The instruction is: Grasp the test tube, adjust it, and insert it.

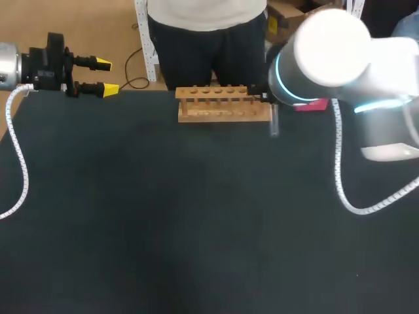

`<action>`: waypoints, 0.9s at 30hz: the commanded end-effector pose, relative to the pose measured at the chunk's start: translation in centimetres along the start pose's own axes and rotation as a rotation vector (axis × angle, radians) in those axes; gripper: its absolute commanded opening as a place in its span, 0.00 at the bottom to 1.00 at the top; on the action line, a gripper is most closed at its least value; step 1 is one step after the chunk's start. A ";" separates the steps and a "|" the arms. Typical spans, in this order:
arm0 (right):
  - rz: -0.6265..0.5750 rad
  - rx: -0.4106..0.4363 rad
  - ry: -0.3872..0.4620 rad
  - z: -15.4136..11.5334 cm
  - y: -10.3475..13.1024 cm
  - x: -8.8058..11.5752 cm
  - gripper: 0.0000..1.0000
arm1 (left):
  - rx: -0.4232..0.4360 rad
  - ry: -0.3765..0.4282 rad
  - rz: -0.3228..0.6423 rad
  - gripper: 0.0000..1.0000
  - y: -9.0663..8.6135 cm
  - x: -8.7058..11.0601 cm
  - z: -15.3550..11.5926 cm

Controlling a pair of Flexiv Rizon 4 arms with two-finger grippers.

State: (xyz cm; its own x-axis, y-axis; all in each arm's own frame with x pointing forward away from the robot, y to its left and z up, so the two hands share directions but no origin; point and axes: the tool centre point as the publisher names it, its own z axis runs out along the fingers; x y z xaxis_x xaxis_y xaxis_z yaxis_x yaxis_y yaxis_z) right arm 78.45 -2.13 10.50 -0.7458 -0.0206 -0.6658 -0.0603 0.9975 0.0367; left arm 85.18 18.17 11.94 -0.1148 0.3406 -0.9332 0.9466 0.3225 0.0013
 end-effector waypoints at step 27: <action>-0.021 -0.027 -0.078 -1.4 -0.9 0.7 0.00 | -0.005 -0.004 0.004 1.00 -0.2 0.1 0.0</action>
State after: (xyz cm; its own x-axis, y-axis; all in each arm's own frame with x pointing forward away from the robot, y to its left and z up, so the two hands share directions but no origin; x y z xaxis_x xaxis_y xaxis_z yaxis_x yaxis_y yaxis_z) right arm 77.30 -2.97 11.20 -0.7042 -0.0390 -0.7089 -0.0939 0.9948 0.0385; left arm 85.18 18.17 11.94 -0.1148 0.3407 -0.9332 0.9466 0.3225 0.0013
